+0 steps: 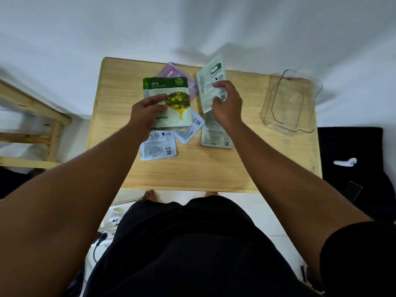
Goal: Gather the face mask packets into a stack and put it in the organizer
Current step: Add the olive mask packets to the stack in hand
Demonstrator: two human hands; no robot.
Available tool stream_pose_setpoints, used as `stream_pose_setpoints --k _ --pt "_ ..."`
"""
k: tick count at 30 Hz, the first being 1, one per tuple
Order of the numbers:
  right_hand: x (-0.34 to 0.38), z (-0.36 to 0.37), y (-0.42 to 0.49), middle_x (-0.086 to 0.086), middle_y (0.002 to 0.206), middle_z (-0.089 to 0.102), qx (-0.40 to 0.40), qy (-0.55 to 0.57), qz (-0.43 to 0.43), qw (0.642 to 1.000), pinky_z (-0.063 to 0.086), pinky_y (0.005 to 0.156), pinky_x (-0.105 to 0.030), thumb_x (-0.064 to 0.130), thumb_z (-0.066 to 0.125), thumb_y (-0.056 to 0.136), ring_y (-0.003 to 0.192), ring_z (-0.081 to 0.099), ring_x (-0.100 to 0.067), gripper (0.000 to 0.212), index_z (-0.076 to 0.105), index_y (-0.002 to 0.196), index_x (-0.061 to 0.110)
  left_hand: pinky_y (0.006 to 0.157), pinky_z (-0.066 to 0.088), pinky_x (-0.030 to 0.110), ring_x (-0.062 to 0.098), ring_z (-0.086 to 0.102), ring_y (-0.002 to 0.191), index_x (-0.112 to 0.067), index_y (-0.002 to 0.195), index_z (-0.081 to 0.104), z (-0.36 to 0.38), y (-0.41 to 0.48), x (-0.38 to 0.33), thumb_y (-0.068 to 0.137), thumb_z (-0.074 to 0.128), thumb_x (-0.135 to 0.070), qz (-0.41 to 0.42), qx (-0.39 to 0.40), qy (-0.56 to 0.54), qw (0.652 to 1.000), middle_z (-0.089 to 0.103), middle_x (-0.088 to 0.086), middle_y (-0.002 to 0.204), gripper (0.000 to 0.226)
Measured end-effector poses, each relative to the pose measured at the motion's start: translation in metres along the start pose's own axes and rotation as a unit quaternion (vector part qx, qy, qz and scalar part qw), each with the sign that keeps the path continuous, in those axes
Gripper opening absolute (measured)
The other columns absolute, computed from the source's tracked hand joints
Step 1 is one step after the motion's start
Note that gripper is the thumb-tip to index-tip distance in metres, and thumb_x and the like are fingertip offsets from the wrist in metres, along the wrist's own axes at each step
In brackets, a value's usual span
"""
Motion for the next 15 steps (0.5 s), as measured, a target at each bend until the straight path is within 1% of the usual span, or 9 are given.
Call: stream_pose_setpoints --k 3,5,8,10,11,12,13,14,15 --pt "0.045 0.007 -0.019 0.000 0.105 0.071 0.048 -0.051 -0.152 0.986 0.056 0.079 -0.033 -0.001 0.055 0.085 0.095 0.066 -0.017 0.027 0.066 0.100 0.019 0.076 0.063 0.044 0.027 0.069 0.097 -0.018 0.112 0.077 0.007 -0.006 -0.009 0.081 0.067 0.005 0.011 -0.004 -0.007 1.000 0.072 0.002 0.103 0.040" --pt "0.068 0.019 -0.035 0.001 0.099 0.070 0.090 -0.083 -0.226 0.966 0.054 0.073 -0.034 0.002 0.054 0.086 0.088 0.063 -0.016 0.023 0.066 0.096 0.019 0.082 0.062 0.044 0.029 0.069 0.099 -0.016 0.113 0.077 0.009 -0.010 -0.012 0.080 0.067 0.007 0.015 -0.005 -0.023 1.000 0.073 0.004 0.105 0.042" --pt "0.084 0.032 -0.052 0.002 0.102 0.068 0.133 -0.154 -0.274 0.940 0.050 0.063 -0.033 0.003 0.050 0.085 0.084 0.061 -0.020 0.031 0.060 0.105 0.025 0.084 0.061 0.048 0.029 0.070 0.098 -0.016 0.112 0.077 0.008 -0.013 -0.016 0.079 0.067 0.009 0.012 -0.008 -0.050 0.999 0.073 0.005 0.104 0.043" --pt "0.086 0.036 -0.059 -0.002 0.103 0.068 0.150 -0.182 -0.274 0.932 0.049 0.060 -0.031 0.004 0.051 0.086 0.080 0.062 -0.022 0.042 0.052 0.120 0.029 0.083 0.061 0.051 0.033 0.070 0.101 -0.016 0.113 0.077 0.004 -0.016 -0.015 0.079 0.066 0.010 0.010 -0.002 -0.055 0.998 0.073 0.007 0.106 0.044" --pt "0.087 0.037 -0.063 -0.003 0.106 0.068 0.159 -0.187 -0.277 0.929 0.050 0.062 -0.031 0.006 0.054 0.086 0.082 0.064 -0.023 0.052 0.045 0.131 0.030 0.082 0.061 0.052 0.034 0.070 0.102 -0.017 0.113 0.076 0.003 -0.018 -0.014 0.079 0.065 0.011 0.009 0.004 -0.055 0.998 0.073 0.009 0.109 0.046" --pt "0.086 0.041 -0.065 -0.004 0.113 0.068 0.172 -0.191 -0.277 0.926 0.051 0.068 -0.033 0.010 0.059 0.085 0.089 0.065 -0.024 0.064 0.036 0.142 0.029 0.081 0.061 0.052 0.036 0.071 0.102 -0.017 0.114 0.076 0.003 -0.019 -0.013 0.078 0.064 0.011 0.009 0.011 -0.055 0.998 0.074 0.011 0.111 0.048" --pt "0.084 0.043 -0.067 -0.002 0.122 0.067 0.185 -0.198 -0.273 0.923 0.050 0.077 -0.036 0.018 0.063 0.084 0.101 0.065 -0.024 0.074 0.028 0.149 0.027 0.080 0.062 0.052 0.036 0.072 0.101 -0.018 0.115 0.076 0.003 -0.021 -0.012 0.077 0.063 0.012 0.008 0.017 -0.056 0.998 0.074 0.013 0.113 0.050" --pt "0.082 0.046 -0.068 0.000 0.128 0.065 0.198 -0.207 -0.266 0.920 0.047 0.085 -0.040 0.028 0.065 0.083 0.113 0.061 -0.024 0.080 0.024 0.151 0.025 0.079 0.062 0.052 0.036 0.073 0.100 -0.019 0.115 0.076 0.002 -0.022 -0.011 0.077 0.063 0.013 0.008 0.021 -0.057 0.998 0.074 0.014 0.114 0.052" --pt "0.080 0.047 -0.069 0.003 0.131 0.064 0.202 -0.207 -0.262 0.921 0.044 0.092 -0.043 0.035 0.064 0.084 0.120 0.057 -0.023 0.077 0.027 0.151 0.024 0.078 0.062 0.051 0.036 0.073 0.099 -0.019 0.116 0.075 0.001 -0.024 -0.010 0.076 0.062 0.014 0.009 0.022 -0.059 0.998 0.074 0.015 0.114 0.053"
Point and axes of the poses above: each hand's wrist, its own y-axis towards the middle knuckle, its own z-axis out of the palm, x = y × z, the point moved 8 cm from there along y, towards the middle knuckle
